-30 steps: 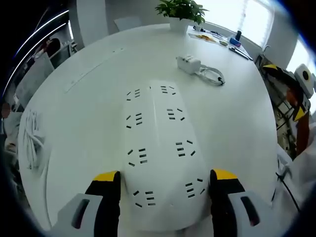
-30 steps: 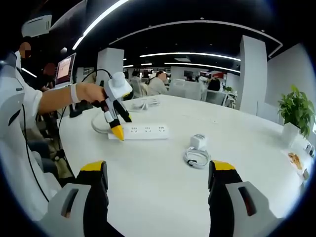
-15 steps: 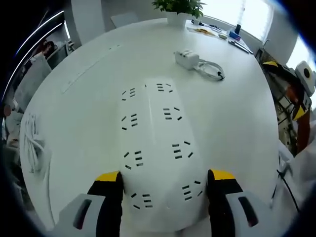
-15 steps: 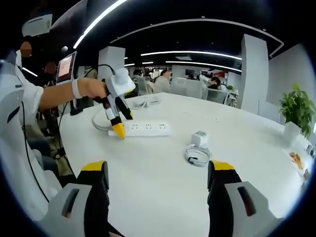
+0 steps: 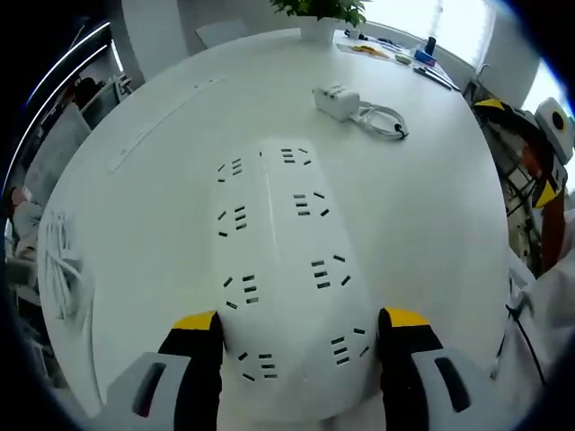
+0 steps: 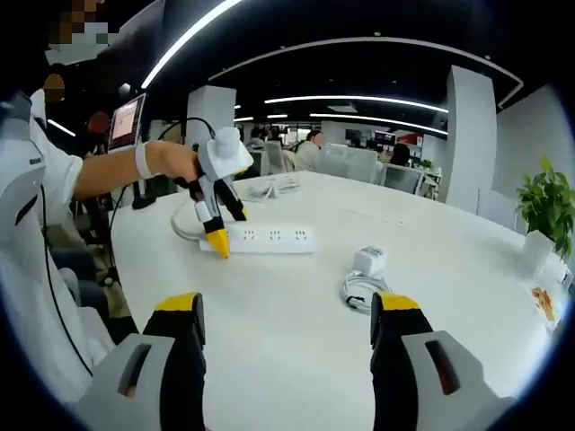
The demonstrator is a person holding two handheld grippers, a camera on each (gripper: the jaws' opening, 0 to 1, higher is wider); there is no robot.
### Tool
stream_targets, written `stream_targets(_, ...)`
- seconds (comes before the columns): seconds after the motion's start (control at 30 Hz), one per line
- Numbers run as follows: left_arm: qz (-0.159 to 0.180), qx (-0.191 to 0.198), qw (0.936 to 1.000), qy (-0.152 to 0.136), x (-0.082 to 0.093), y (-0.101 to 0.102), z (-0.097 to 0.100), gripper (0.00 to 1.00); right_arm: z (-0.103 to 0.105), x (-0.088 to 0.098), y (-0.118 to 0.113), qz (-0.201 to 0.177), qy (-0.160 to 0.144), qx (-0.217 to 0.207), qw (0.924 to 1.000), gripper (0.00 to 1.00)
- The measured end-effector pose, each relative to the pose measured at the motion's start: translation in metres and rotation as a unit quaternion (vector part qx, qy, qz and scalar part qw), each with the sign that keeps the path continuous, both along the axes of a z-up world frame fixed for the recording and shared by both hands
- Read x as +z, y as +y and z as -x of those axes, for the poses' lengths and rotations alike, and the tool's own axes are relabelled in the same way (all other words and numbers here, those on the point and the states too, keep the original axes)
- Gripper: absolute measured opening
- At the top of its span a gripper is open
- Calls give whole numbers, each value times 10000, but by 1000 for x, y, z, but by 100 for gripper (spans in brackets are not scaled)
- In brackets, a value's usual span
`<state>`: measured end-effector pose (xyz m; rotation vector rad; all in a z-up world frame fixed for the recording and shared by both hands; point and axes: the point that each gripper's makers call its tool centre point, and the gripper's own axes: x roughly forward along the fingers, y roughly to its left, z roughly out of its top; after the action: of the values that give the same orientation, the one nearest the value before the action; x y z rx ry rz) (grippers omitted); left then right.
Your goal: Straighten the power strip on the desk, plug the charger into it
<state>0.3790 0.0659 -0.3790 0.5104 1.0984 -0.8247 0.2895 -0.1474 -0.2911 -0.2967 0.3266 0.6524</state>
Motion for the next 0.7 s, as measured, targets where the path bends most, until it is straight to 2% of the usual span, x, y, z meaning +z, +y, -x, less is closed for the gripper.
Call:
stream_targets(0.1, -29, 4, 10000, 4, -1, -1, 0, 72, -6, -8, 0, 677, -47, 161, 9976, 70)
stream_targets(0.17, -57, 2, 10000, 11, -1, -1, -1, 72, -8, -8, 4, 916, -77, 330, 9952, 70)
stream_targets(0.43, 4, -6, 10000, -24, 0, -1, -1, 72, -9, 10, 19, 978, -277, 730, 9921, 70)
stream_targets(0.53, -33, -30, 10000, -4, 0, -2, -2, 72, -13, 15, 25, 1245, -445, 1026, 9859, 71)
stream_targets(0.6, -45, -44, 10000, 3, 0, -2, -2, 72, -17, 16, 30, 1286, -470, 1207, 9832, 71)
stream_targets(0.7, -41, -54, 10000, 1, 0, -2, -2, 72, -23, 15, 36, 1609, -496, 1589, 9728, 71)
